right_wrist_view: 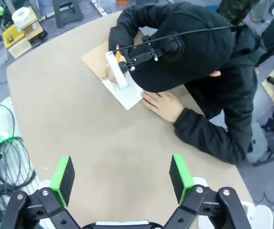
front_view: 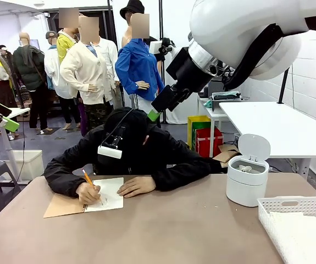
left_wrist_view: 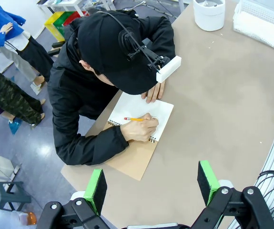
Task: Sort the paper based on its condition.
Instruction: If a person hands you a paper, place it in the Organizing basket , and if it's crumpled, put it in the Trash can.
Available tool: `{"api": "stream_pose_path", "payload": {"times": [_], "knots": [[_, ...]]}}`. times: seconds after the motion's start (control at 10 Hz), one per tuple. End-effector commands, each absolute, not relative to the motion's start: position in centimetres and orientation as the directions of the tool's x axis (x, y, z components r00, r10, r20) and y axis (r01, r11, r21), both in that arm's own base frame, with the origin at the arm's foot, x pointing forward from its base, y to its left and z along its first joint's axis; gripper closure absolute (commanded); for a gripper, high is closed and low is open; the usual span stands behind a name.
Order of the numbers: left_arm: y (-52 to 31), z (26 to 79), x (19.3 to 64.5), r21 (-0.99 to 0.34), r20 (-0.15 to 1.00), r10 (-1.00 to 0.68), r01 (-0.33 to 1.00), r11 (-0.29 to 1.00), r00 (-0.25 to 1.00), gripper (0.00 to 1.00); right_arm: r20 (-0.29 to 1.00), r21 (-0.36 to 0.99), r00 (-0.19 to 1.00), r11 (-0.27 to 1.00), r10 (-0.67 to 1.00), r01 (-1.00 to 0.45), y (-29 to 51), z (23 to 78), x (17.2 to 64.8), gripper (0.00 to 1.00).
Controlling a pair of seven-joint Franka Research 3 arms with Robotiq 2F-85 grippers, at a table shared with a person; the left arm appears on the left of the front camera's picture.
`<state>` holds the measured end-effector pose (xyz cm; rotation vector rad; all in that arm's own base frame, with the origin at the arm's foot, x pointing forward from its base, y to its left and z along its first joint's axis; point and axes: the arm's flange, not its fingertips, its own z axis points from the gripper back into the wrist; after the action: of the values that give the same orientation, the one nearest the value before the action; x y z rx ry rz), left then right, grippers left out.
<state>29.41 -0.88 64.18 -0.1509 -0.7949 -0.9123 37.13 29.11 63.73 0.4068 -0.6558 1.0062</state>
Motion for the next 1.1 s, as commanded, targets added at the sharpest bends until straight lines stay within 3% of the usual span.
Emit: {"api": "stream_pose_path", "payload": {"times": [0.0, 1.0], "knots": [[-0.8, 64.2, 29.5, 0.209, 0.676, -0.646, 0.749, 0.628, 0.354, 0.0, 0.671, 0.014, 0.363, 0.479, 0.646, -0.878, 29.2, 63.5, 37.1, 0.0], [-0.8, 64.2, 29.5, 0.209, 0.676, -0.646, 0.749, 0.628, 0.354, 0.0, 0.695, 0.009, 0.38, 0.522, 0.61, -0.853, 28.9, 63.9, 38.1, 0.0]]}}
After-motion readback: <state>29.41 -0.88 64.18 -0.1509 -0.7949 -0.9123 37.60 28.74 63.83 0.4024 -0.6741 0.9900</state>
